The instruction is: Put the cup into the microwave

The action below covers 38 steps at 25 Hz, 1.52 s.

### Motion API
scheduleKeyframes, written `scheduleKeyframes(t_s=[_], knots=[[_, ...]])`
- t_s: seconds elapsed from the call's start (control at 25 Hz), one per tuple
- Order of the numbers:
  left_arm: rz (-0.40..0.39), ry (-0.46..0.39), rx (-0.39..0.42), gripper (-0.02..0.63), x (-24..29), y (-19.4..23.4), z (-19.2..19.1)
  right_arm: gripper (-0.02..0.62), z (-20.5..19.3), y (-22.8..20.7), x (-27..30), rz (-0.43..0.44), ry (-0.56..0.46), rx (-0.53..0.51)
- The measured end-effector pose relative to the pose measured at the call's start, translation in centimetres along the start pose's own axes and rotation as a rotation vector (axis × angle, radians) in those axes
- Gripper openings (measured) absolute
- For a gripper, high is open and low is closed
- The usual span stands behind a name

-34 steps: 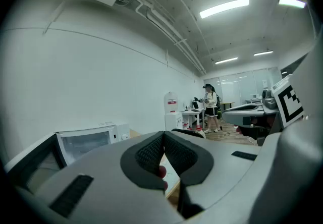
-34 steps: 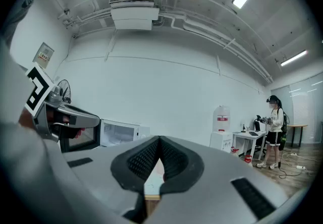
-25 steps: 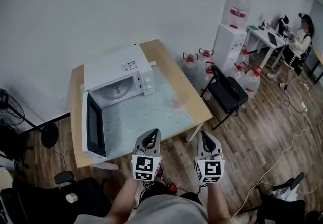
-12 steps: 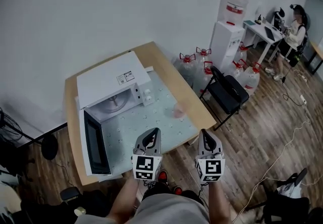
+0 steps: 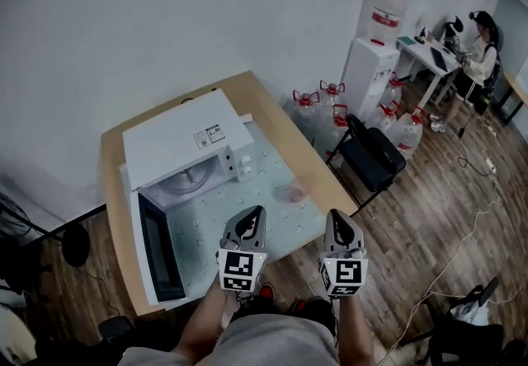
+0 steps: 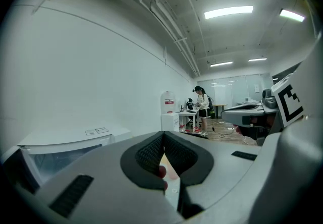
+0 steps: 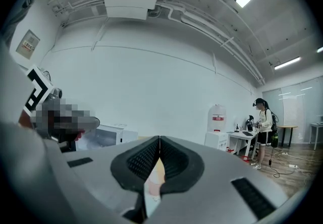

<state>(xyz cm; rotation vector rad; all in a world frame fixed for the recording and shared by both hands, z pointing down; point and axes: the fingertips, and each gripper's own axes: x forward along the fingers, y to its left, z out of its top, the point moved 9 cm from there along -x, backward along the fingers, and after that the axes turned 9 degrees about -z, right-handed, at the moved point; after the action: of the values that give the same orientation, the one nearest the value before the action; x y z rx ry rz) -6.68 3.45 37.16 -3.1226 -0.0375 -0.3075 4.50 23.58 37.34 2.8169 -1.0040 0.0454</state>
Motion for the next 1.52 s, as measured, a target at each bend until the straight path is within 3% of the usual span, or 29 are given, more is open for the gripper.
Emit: scheduleKeyframes(t_s=[0.4,0.8,1.52], knots=[[0.028,0.016,-0.012,0.023,3.0,0.8,-0.1,0.018,-0.9,-1.0,3.9,0.046,0.015,0.016],[0.154,0.085,-0.075,0.023,7.7,1.5,-1.8,0.018,-4.4,-2.2,11.3,0.199,0.080,0.012],[0.282,0.206,-0.196,0.023,13.4,2.6,-8.9,0.021,-12.4,-1.5,18.8,0.411,0.197,0.000]])
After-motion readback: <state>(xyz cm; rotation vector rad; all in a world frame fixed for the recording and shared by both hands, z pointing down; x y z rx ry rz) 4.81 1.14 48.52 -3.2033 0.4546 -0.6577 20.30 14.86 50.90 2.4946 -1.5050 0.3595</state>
